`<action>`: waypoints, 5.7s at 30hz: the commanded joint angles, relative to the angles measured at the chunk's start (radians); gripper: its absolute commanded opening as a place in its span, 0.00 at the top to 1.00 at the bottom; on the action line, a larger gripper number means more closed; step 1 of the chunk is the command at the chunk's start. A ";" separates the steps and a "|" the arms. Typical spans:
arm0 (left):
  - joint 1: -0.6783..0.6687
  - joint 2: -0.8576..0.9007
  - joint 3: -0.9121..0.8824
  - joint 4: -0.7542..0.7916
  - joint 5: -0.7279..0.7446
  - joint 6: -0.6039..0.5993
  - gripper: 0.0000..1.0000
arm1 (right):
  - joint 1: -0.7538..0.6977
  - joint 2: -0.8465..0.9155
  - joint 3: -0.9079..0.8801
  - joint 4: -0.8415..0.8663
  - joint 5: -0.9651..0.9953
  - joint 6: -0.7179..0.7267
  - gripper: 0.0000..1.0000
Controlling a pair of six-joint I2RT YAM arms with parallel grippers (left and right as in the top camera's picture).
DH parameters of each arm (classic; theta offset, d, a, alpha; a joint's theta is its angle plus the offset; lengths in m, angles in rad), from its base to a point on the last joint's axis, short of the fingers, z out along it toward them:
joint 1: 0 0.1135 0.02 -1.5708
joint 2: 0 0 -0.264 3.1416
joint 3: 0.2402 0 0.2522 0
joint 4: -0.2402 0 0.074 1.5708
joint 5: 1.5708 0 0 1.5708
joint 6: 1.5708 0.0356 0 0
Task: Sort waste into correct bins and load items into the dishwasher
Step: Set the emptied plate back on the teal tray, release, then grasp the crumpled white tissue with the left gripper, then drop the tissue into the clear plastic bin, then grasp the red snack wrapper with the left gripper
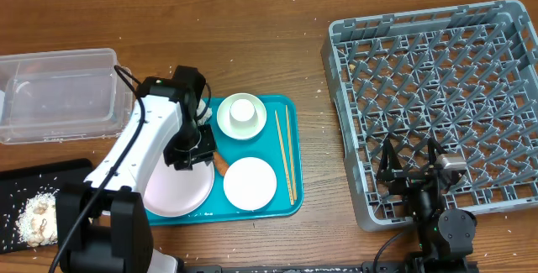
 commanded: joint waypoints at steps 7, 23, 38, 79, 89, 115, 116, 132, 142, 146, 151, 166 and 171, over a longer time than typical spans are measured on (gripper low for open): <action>0.027 0.003 0.315 0.025 -0.069 0.059 0.00 | 0.006 -0.008 -0.010 0.006 0.009 0.003 0.00; 0.115 0.222 0.538 -0.010 0.010 0.055 0.00 | 0.006 -0.008 -0.010 0.006 0.010 0.003 0.00; 0.122 0.454 0.537 0.045 -0.113 -0.148 0.05 | 0.006 -0.008 -0.010 0.006 0.010 0.003 0.00; 0.122 0.505 0.544 0.099 -0.132 -0.188 0.80 | 0.006 -0.008 -0.010 0.006 0.009 0.003 0.00; 0.124 0.458 0.821 -0.064 -0.143 -0.188 0.96 | 0.006 -0.008 -0.010 0.006 0.010 0.003 0.00; 0.509 0.459 1.115 -0.383 0.135 -0.085 0.00 | 0.006 -0.008 -0.010 0.006 0.010 0.003 0.00; 0.451 0.459 1.107 -0.405 0.094 -0.070 0.00 | 0.006 -0.008 -0.010 0.006 0.010 0.003 0.00; 0.252 0.452 0.853 -0.396 -0.039 -0.236 0.00 | 0.006 -0.008 -0.010 0.006 0.009 0.003 0.00; 0.223 0.452 0.768 -0.254 -0.142 -0.243 0.00 | 0.006 -0.008 -0.010 0.006 0.009 0.003 0.00; 0.206 0.446 0.731 -0.300 -0.152 -0.277 0.00 | 0.006 -0.008 -0.010 0.006 0.009 0.003 0.00; 0.207 0.313 0.730 -0.301 -0.225 -0.278 0.00 | 0.006 -0.008 -0.010 0.006 0.010 0.003 0.00; 0.206 0.186 0.160 0.269 -0.064 -0.309 0.00 | 0.006 -0.008 -0.010 0.006 0.010 0.003 0.00; 0.206 0.193 0.079 0.389 -0.002 -0.349 0.03 | 0.006 -0.008 -0.010 0.006 0.009 0.003 0.00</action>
